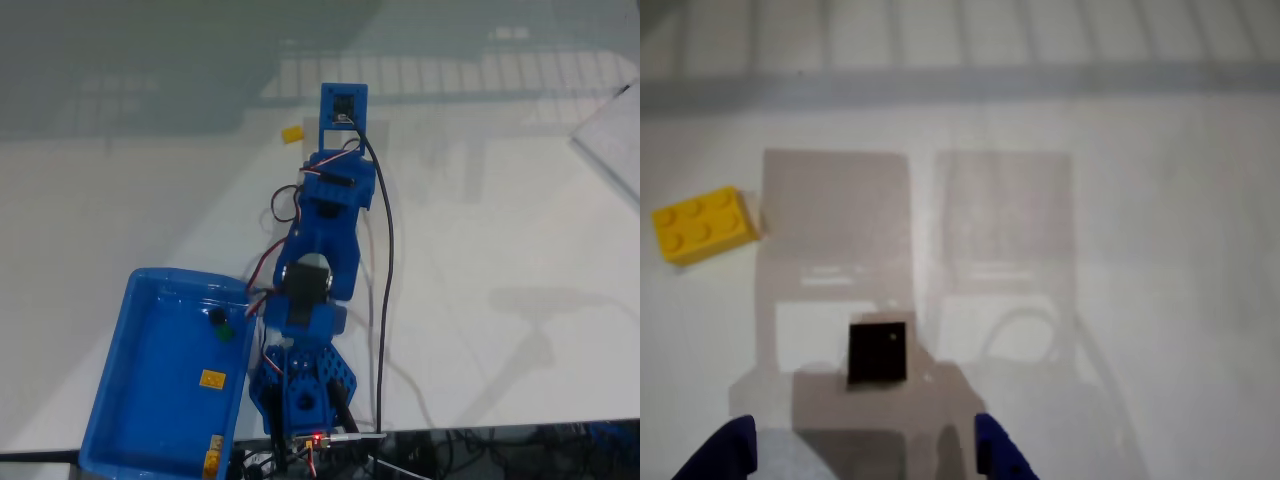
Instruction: Pick up all the lego then put into the bin
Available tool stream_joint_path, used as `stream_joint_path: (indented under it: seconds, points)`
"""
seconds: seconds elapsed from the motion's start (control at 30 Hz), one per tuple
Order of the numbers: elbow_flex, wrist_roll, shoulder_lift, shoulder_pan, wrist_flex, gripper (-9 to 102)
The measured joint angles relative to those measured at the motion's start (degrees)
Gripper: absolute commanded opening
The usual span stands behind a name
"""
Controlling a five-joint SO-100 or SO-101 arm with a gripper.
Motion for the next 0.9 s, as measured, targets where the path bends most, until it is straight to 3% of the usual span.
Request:
stream_joint_path:
  seconds: [0.63,0.9]
  points:
    - [-6.8,0.1,-15.1,-1.6,-6.6,24]
    - [-7.8,-0.2,-16.4,-2.4,-6.7,12]
